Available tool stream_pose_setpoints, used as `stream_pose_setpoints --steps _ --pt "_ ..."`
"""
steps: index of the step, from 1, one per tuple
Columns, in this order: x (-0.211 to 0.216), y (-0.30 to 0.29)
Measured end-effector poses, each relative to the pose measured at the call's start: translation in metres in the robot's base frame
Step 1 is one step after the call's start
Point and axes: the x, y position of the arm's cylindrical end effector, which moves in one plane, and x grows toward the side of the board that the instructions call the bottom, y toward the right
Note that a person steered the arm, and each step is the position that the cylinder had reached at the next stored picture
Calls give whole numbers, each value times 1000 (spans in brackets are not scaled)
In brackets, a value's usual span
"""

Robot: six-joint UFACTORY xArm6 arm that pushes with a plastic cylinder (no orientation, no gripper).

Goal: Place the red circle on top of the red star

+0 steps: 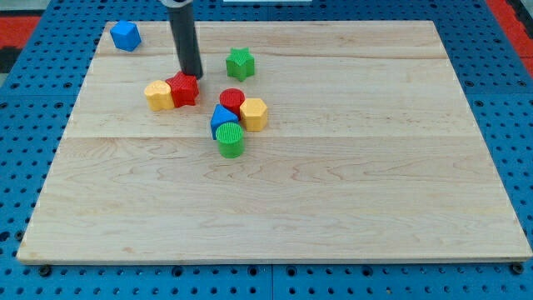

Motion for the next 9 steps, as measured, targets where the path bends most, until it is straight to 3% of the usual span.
stream_pose_setpoints --steps 1,4,5,6,7,8,9 --pt "-4 -55" --pt "73 54" --pt "98 23" --pt "127 60" --pt "101 91" --pt "94 85" --pt "97 40"
